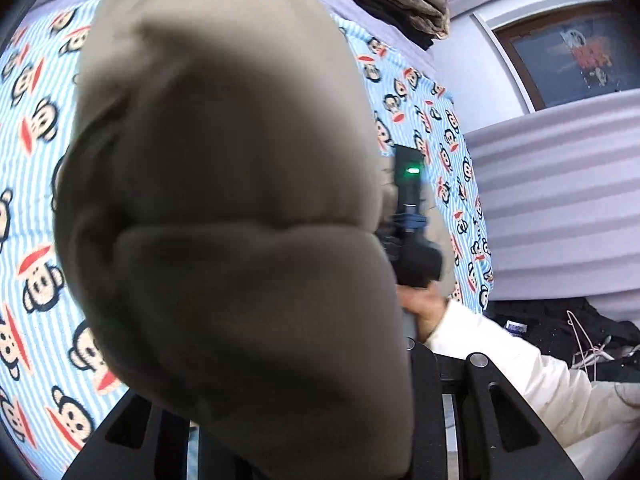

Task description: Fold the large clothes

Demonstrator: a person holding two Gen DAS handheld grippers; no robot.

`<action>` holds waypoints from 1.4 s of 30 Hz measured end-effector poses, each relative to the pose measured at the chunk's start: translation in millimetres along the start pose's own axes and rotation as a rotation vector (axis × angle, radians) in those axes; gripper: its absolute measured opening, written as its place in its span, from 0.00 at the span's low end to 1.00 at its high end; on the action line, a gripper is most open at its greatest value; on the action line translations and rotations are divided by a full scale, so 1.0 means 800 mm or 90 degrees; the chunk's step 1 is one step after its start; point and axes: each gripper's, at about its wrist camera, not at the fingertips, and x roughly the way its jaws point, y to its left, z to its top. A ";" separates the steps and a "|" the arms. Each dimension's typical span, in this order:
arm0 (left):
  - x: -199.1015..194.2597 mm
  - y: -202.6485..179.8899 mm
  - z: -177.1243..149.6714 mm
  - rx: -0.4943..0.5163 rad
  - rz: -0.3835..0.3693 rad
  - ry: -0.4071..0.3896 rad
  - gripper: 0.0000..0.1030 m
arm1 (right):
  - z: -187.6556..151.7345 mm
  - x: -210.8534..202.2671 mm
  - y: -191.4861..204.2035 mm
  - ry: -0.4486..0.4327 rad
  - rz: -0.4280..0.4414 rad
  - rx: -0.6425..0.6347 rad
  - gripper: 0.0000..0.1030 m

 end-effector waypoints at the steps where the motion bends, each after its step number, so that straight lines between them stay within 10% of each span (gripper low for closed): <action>1: 0.006 -0.020 0.004 0.006 0.015 0.002 0.34 | 0.002 0.002 -0.006 0.007 0.014 0.010 0.08; 8: 0.054 -0.129 0.027 0.047 0.055 0.028 0.55 | 0.015 -0.021 -0.049 0.045 0.119 0.076 0.08; 12: 0.093 -0.158 0.033 0.039 0.051 0.045 0.55 | 0.012 -0.101 -0.103 -0.019 0.106 0.109 0.10; 15: 0.134 -0.176 0.049 0.029 0.014 0.072 0.74 | -0.008 -0.156 -0.160 -0.058 0.083 0.155 0.10; 23: 0.250 -0.228 0.082 0.117 -0.095 0.148 0.74 | -0.083 -0.231 -0.267 -0.081 0.045 0.252 0.10; 30: 0.315 -0.246 0.093 0.116 -0.089 0.190 0.74 | -0.144 -0.265 -0.292 -0.078 0.082 0.295 0.11; 32: 0.323 -0.250 0.092 0.120 -0.074 0.195 0.74 | -0.161 -0.279 -0.285 -0.085 0.115 0.285 0.30; 34: 0.330 -0.249 0.091 0.130 -0.061 0.199 0.74 | -0.172 -0.291 -0.270 -0.095 0.154 0.269 0.90; 42: 0.288 -0.275 0.098 0.219 -0.027 0.115 0.74 | -0.166 -0.249 -0.198 -0.055 0.228 0.230 0.88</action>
